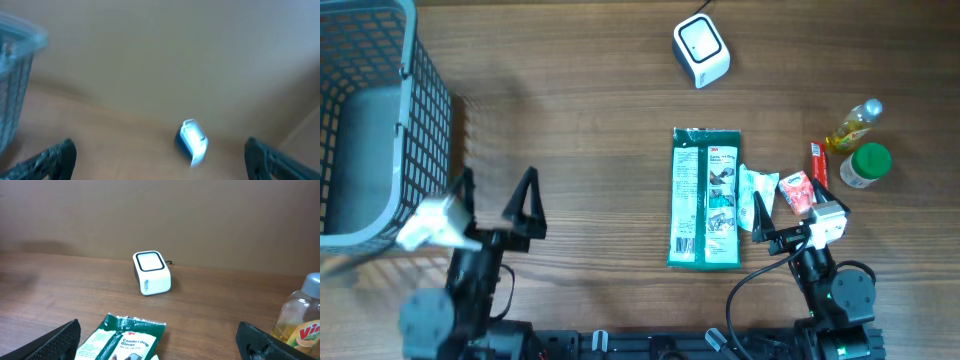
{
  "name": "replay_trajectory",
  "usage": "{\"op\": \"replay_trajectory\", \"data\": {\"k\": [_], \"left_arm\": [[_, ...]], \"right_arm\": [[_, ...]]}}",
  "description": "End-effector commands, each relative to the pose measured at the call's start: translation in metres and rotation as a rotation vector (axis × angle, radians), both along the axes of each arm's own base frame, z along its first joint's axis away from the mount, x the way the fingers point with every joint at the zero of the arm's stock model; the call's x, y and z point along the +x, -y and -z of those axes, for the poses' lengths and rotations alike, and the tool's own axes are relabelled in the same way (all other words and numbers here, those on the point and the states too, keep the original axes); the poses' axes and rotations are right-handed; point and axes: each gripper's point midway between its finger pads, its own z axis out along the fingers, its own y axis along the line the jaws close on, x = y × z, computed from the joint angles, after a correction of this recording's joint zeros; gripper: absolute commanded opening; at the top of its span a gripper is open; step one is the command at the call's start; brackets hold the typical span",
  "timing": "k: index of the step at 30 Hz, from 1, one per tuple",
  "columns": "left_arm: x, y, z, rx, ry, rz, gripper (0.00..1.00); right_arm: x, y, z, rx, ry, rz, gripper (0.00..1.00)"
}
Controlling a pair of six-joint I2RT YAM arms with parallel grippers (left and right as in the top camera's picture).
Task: Scan the item barcode
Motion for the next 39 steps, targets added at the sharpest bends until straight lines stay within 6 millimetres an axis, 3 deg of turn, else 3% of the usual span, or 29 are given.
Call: {"op": "replay_trajectory", "data": {"k": [1, 7, 12, 22, 28, 39], "left_arm": [[-0.015, 0.004, -0.008, -0.006, 0.164, 0.031, 1.00], [-0.026, 0.010, -0.013, -0.011, 0.335, 0.071, 1.00], [-0.021, 0.011, -0.001, -0.013, 0.376, 0.075, 1.00], [0.002, 0.013, 0.055, -0.003, 0.263, 0.074, 1.00], [0.009, 0.013, 0.075, 0.000, 0.221, 0.070, 1.00], [0.022, 0.007, 0.133, 0.022, -0.014, 0.045, 1.00]], "right_arm": [[0.000, 0.004, -0.002, -0.015, 0.015, 0.019, 1.00], [0.000, 0.004, -0.002, -0.015, 0.015, 0.019, 1.00], [0.000, 0.004, -0.002, -0.015, 0.015, 0.019, 1.00], [0.000, 0.004, -0.002, -0.015, 0.015, 0.019, 1.00], [0.000, 0.004, -0.003, -0.015, 0.015, 0.019, 1.00], [0.000, 0.004, -0.002, -0.015, 0.015, 0.019, 1.00]]}}
